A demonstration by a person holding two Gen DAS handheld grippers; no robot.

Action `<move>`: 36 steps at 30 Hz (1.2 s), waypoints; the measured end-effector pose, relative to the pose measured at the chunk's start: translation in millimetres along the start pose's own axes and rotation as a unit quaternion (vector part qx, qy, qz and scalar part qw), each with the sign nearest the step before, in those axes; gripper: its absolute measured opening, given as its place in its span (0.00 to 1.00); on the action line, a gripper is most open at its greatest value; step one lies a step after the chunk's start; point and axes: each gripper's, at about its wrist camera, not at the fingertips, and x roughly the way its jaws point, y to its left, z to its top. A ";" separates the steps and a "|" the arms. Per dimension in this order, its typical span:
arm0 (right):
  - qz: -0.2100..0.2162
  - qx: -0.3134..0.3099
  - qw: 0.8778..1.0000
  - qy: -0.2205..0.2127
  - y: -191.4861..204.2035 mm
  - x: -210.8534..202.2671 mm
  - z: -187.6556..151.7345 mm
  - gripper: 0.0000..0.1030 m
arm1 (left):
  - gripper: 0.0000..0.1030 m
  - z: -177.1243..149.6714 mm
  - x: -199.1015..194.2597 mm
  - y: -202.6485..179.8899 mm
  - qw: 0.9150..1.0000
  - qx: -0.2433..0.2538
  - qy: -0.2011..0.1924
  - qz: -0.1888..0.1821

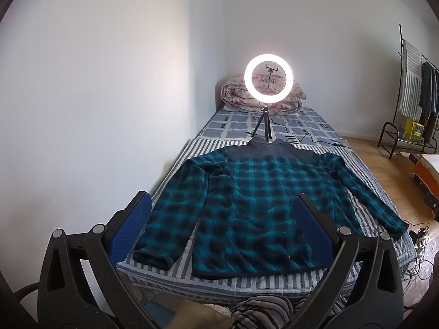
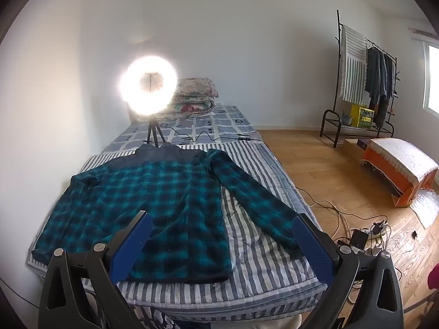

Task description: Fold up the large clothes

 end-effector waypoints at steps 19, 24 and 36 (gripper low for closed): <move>0.002 -0.004 1.000 -0.009 9.6 -2.5 -2.3 1.00 | 1.00 8.5 -10.9 7.5 1.000 0.003 -0.013 0.011; 0.001 -0.009 1.000 -0.014 12.2 -7.2 -0.5 1.00 | 1.00 8.5 -12.2 7.8 1.000 0.003 -0.018 0.012; 0.003 -0.007 1.000 -0.019 11.1 -10.6 2.6 1.00 | 1.00 13.0 -23.4 11.4 0.999 -0.004 -0.034 0.018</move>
